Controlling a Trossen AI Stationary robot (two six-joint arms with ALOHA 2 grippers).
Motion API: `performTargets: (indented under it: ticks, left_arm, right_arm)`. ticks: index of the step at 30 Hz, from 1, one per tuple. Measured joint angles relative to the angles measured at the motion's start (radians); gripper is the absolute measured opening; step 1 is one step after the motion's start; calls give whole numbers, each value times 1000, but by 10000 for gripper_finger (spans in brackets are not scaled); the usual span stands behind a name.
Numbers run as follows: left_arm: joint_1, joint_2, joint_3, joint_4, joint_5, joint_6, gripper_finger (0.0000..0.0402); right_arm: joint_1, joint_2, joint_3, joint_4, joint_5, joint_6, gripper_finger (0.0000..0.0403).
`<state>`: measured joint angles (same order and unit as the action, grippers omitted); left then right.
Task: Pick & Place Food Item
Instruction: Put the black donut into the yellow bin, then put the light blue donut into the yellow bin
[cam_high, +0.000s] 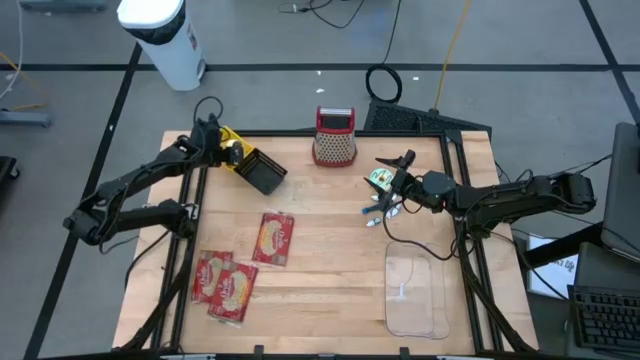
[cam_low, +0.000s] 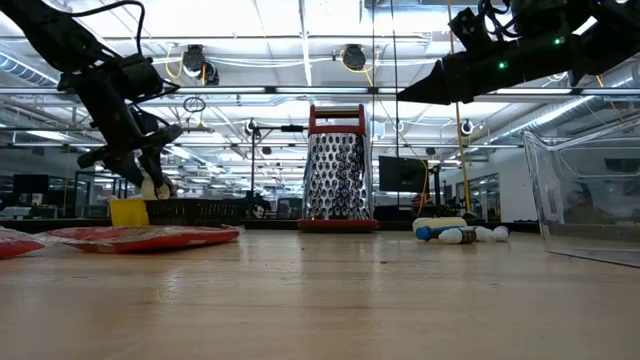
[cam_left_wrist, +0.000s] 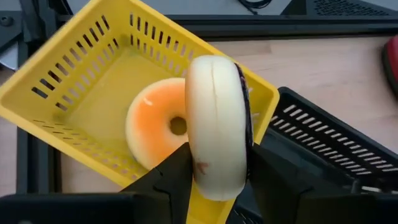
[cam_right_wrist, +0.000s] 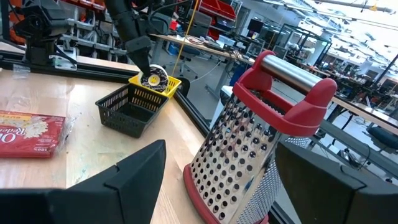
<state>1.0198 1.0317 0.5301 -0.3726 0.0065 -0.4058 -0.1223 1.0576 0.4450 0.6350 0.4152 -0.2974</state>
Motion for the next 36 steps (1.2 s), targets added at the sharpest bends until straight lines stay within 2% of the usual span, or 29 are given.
performTargets:
  ticks: [3, 9, 13, 15, 21, 26, 31, 36]
  left_arm:
    - [-13, 0, 0, -28, -2, 4, 185]
    - [-29, -4, 0, -71, -18, -14, 276]
    - [-30, -37, 1, -70, -11, -24, 312]
    - [-34, -63, 1, -79, -49, -22, 321]
    - [-34, -132, 2, -117, -79, -16, 327]
    - [-34, -199, 2, -183, -93, -27, 312]
    - [-47, -265, 2, -163, -56, -51, 294]
    - [-100, -325, 2, -44, 39, -71, 283]
  right_arm:
    - [0, 0, 0, 0, 0, 0, 293]
    - [0, 0, 0, 0, 0, 1, 293]
    - [0, 0, 0, 0, -1, 1, 293]
    - [0, 0, 0, 0, -1, 1, 293]
    - [0, 0, 0, 0, -1, 2, 293]
    - [0, 0, 0, 0, -1, 2, 293]
    - [0, 0, 0, 0, -1, 1, 293]
    - [0, 0, 0, -6, -1, 4, 293]
